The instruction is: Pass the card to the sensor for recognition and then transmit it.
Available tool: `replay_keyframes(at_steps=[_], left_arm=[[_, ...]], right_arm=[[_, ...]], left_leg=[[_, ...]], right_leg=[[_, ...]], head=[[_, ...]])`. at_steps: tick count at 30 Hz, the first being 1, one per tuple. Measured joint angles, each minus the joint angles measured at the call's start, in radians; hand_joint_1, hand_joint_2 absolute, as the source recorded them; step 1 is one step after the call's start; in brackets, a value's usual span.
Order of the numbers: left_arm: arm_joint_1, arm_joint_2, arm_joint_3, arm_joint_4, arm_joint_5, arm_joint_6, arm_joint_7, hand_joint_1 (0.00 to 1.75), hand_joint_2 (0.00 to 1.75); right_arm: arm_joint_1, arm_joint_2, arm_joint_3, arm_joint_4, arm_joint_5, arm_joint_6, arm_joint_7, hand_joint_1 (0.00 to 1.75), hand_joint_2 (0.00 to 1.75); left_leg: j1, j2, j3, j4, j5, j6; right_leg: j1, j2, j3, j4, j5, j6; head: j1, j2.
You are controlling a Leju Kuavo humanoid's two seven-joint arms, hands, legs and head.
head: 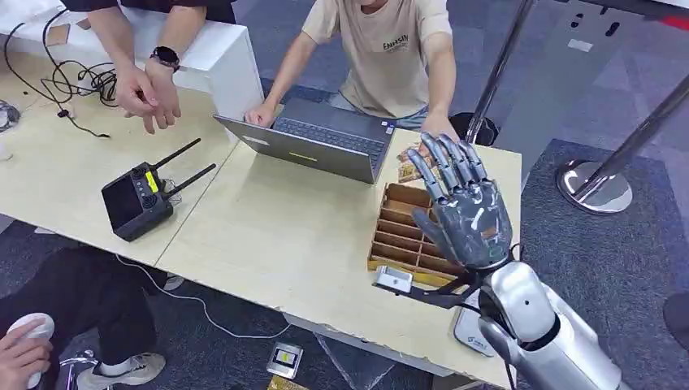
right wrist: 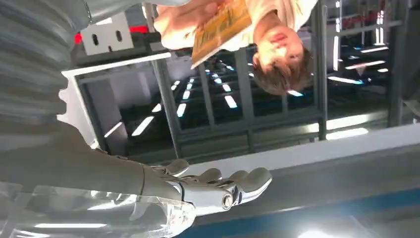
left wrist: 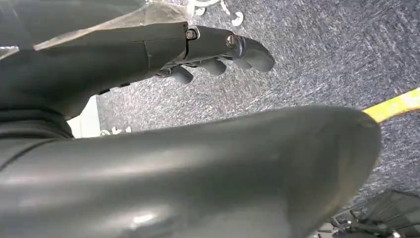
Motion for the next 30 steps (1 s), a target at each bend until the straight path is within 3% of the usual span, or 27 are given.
replay_keyframes(at_steps=[16,17,18,30], left_arm=[[0.000,0.000,-0.002,0.001,0.008,0.003,0.002,0.00,0.00],[0.000,0.000,-0.002,0.001,0.008,0.002,0.002,0.00,0.00],[0.000,0.000,-0.002,0.001,0.008,0.000,0.005,0.00,0.00],[0.000,0.000,-0.003,0.002,0.000,0.000,0.011,0.00,0.00]], right_arm=[[-0.041,0.001,0.034,0.148,0.011,-0.006,0.032,0.00,1.75],[-0.042,0.000,0.036,0.153,0.010,-0.006,0.032,0.23,1.75],[-0.042,0.000,0.037,0.160,0.009,-0.006,0.033,1.75,1.75],[-0.041,0.000,0.039,0.209,-0.030,-0.007,0.026,1.75,1.75]], left_leg=[[0.000,0.000,0.000,0.000,0.000,0.000],[0.000,0.000,0.000,0.000,0.000,0.000],[0.000,0.000,0.000,0.000,0.000,0.000],[0.000,0.000,0.000,0.000,0.000,0.000]], right_leg=[[0.000,0.000,0.000,0.000,0.000,0.000],[0.000,0.000,0.000,0.000,0.000,0.000],[0.000,0.000,-0.001,0.000,0.000,0.000],[0.000,0.000,0.000,0.000,0.000,0.000]], head=[[0.000,0.000],[0.000,0.000],[0.000,0.000],[0.000,0.000]])
